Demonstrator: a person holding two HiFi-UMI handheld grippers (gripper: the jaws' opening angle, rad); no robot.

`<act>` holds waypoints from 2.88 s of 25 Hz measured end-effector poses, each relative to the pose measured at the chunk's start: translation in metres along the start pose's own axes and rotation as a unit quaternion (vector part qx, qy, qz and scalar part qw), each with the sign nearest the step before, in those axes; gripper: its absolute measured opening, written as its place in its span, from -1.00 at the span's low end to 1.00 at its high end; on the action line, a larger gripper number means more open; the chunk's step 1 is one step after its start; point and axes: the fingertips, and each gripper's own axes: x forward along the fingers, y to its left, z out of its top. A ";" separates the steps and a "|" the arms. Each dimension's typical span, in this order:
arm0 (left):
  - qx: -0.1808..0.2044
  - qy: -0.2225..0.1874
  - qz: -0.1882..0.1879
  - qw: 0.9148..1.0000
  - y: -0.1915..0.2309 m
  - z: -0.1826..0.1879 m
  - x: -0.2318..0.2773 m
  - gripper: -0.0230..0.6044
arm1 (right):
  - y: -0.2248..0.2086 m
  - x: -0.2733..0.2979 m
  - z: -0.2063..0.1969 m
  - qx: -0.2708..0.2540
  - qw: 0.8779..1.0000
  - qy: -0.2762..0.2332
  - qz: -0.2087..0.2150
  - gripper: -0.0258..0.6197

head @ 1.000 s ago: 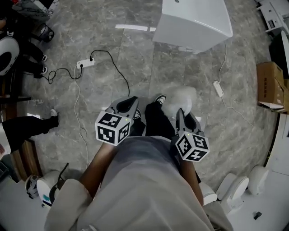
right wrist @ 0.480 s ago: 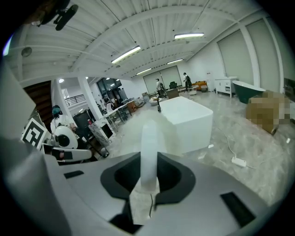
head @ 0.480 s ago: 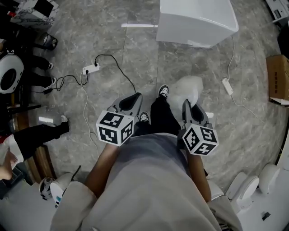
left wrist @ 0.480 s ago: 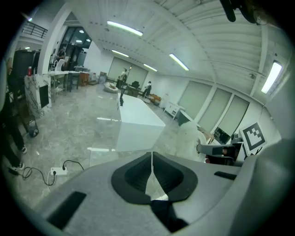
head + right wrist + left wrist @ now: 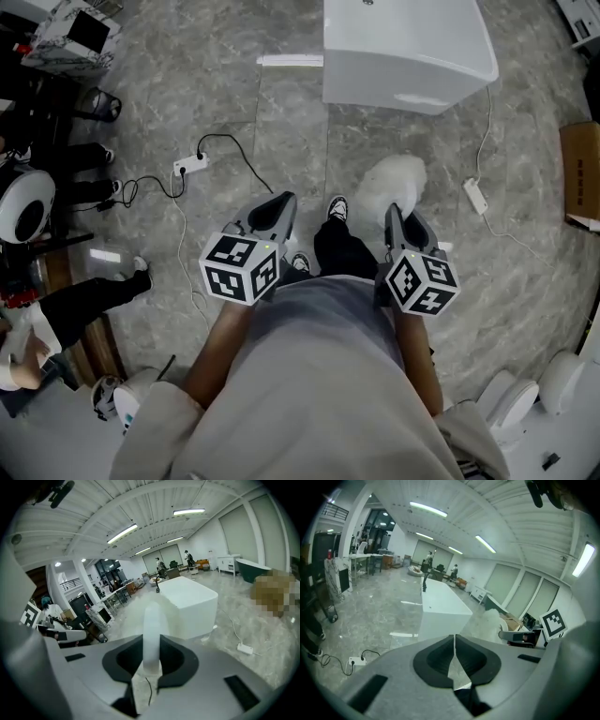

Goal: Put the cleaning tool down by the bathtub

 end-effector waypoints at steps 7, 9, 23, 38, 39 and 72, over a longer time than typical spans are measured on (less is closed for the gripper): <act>-0.004 -0.012 0.017 1.000 0.003 0.035 0.025 -0.87 | -0.015 0.036 0.042 0.000 1.000 -0.005 0.024 -0.69; -0.007 -0.018 0.022 1.000 0.003 0.043 0.031 -0.87 | -0.018 0.044 0.048 -0.001 0.999 -0.003 0.032 -0.69; -0.004 -0.032 0.037 0.999 -0.010 0.071 0.054 -0.87 | -0.037 0.070 0.066 0.001 0.998 0.003 0.057 -0.69; -0.009 -0.030 0.031 0.999 -0.016 0.086 0.067 -0.88 | -0.037 0.079 0.083 0.009 0.998 0.007 0.068 -0.69; -0.011 -0.031 0.030 0.999 -0.015 0.088 0.068 -0.88 | -0.036 0.081 0.084 0.007 0.998 0.009 0.069 -0.69; -0.041 -0.026 -0.044 0.998 0.107 0.233 0.168 -0.90 | 0.018 0.244 0.188 -0.007 0.996 0.064 0.060 -0.69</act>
